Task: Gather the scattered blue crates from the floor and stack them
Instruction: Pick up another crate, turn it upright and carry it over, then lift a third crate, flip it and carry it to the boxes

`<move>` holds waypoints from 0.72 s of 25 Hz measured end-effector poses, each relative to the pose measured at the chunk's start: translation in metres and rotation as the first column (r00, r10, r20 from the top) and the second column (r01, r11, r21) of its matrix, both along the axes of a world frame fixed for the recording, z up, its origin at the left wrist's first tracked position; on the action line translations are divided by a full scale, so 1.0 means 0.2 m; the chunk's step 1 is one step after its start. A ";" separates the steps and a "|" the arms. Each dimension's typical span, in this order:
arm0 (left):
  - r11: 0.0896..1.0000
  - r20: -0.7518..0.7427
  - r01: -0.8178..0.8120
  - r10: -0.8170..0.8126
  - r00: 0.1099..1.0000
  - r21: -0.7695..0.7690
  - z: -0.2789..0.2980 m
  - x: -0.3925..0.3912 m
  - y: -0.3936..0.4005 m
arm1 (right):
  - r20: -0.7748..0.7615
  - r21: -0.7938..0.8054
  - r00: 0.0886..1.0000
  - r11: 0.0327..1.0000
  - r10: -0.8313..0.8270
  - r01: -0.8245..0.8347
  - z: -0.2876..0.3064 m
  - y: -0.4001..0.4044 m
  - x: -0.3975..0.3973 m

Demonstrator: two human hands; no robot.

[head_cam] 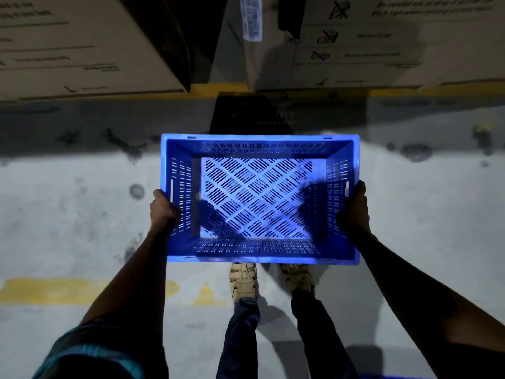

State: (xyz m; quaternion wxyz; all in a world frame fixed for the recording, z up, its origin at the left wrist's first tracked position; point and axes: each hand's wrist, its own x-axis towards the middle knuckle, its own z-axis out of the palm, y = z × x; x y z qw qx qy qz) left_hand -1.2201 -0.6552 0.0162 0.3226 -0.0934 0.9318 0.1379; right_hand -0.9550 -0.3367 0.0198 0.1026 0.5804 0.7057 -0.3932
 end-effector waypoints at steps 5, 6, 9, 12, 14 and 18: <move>1.000 -0.052 0.000 0.000 0.999 0.017 -0.02 0.01 -0.01 | 0.012 0.001 1.000 1.000 0.014 -0.014 -0.06 0.00 0.04; 0.999 -0.075 0.022 -0.020 0.997 0.024 -0.02 0.02 -0.01 | 0.046 0.003 0.999 1.000 0.021 -0.021 -0.06 0.00 0.04; 0.992 -0.180 0.121 -0.124 0.976 -0.029 0.00 0.05 -0.01 | 0.125 0.181 0.991 0.981 0.044 -0.067 -0.05 -0.06 0.04; 0.957 -0.284 0.261 -0.288 0.915 -0.129 0.13 0.16 0.03 | 0.005 0.276 1.000 0.961 -0.009 0.007 0.11 -0.20 0.06; 0.947 -0.314 0.314 -0.320 0.894 -0.072 0.22 0.28 0.06 | -0.102 0.204 0.993 0.976 -0.056 0.076 0.25 -0.33 0.11; 0.868 -0.200 0.461 -0.425 0.883 0.187 0.40 0.63 0.15 | -0.231 0.204 0.968 0.968 -0.100 0.149 0.45 -0.59 0.36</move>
